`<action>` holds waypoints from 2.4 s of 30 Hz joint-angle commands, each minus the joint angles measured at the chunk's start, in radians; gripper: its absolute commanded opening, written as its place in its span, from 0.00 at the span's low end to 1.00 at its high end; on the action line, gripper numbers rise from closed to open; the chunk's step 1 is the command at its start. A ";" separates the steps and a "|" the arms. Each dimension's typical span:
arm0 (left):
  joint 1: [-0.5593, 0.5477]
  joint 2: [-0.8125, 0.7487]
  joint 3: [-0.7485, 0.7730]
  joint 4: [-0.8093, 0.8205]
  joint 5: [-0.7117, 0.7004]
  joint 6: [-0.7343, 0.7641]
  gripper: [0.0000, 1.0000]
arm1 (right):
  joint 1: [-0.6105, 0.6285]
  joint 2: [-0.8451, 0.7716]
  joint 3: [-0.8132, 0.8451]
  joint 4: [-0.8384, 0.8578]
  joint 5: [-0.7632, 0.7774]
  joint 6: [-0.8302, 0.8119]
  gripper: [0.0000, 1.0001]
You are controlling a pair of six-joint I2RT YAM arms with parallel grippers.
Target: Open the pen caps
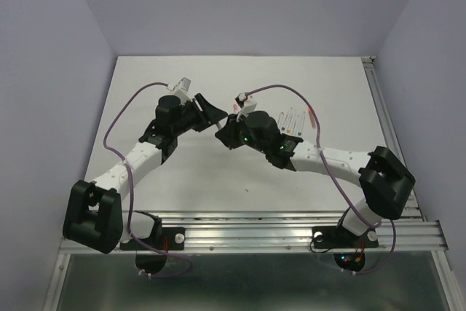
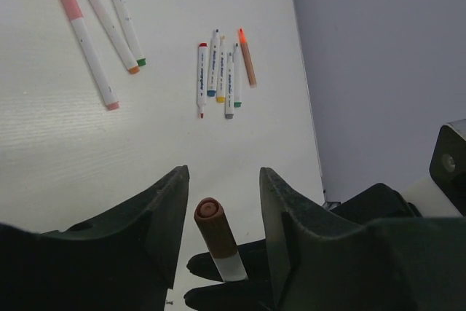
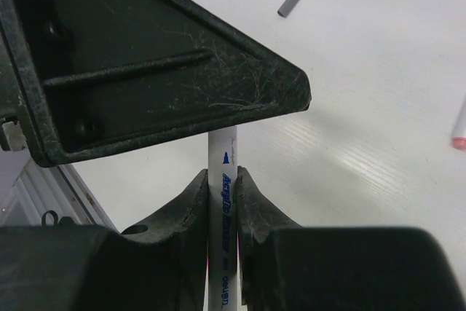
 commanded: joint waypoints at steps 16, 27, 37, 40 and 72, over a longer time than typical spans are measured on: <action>-0.004 -0.013 0.014 0.052 -0.153 -0.016 0.00 | -0.010 -0.020 -0.043 0.006 -0.232 0.022 0.01; 0.129 0.157 0.156 0.039 -0.205 -0.059 0.00 | 0.167 -0.270 -0.447 0.160 -0.311 0.227 0.01; 0.143 0.271 0.319 -0.232 -0.365 0.207 0.00 | 0.035 -0.330 -0.413 -0.073 -0.105 0.187 0.01; 0.143 0.346 0.400 -0.324 -0.487 0.275 0.00 | -0.055 -0.329 -0.404 -0.133 -0.049 0.187 0.01; 0.129 0.460 0.487 -0.465 -0.499 0.363 0.89 | -0.367 -0.298 -0.278 -0.350 0.293 0.122 0.06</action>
